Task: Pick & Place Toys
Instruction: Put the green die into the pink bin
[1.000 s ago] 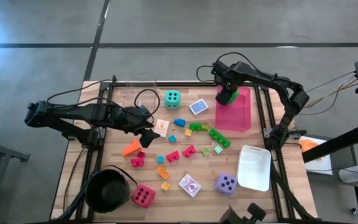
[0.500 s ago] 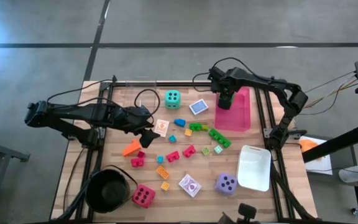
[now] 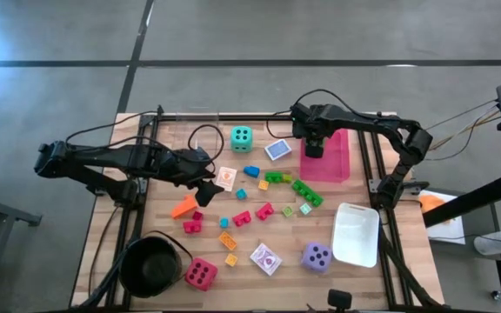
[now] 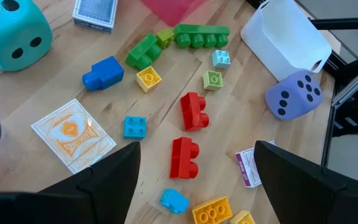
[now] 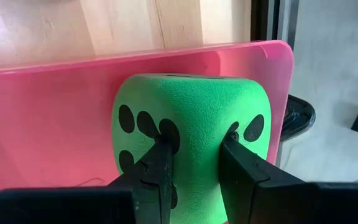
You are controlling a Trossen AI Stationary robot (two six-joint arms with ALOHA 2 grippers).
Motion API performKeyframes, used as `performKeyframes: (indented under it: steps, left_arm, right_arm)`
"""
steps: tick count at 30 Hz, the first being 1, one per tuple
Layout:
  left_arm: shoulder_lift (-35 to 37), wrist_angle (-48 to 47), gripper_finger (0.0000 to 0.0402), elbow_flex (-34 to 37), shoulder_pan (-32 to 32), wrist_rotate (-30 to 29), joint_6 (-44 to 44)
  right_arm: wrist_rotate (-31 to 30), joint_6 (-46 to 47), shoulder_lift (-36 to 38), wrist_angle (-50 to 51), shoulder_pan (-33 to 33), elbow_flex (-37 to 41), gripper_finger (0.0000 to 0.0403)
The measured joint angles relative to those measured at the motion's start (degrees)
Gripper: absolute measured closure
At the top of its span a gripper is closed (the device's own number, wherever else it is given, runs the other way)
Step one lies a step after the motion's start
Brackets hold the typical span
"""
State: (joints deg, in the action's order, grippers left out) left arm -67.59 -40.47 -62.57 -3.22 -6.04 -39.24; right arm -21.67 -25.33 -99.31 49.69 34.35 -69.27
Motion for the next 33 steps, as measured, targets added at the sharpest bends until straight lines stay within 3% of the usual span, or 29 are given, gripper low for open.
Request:
performKeyframes:
  steps: [6,15,21,28,33]
  left_arm:
    - [0.0,0.0,0.0084,0.0,0.0,0.0,0.0]
    - [0.0,0.0,0.0084,0.0,0.0,0.0,0.0]
    - [0.0,0.0,0.0084,0.0,0.0,0.0,0.0]
    - [0.0,0.0,0.0084,0.0,0.0,0.0,0.0]
    - [0.0,0.0,0.0084,0.0,0.0,0.0,0.0]
  right_arm:
    - [0.1,0.8,0.0,0.0,-0.1,0.1,0.0316]
    - [1.5,1.2,0.6,0.3,-0.2,0.2,0.0165]
    - [1.6,1.3,1.1,0.6,-0.2,0.3,0.0100]
    - [1.6,1.4,1.3,1.3,-0.2,0.3,0.0059]
    - [1.3,2.5,1.3,1.4,-0.2,0.3,0.0053]
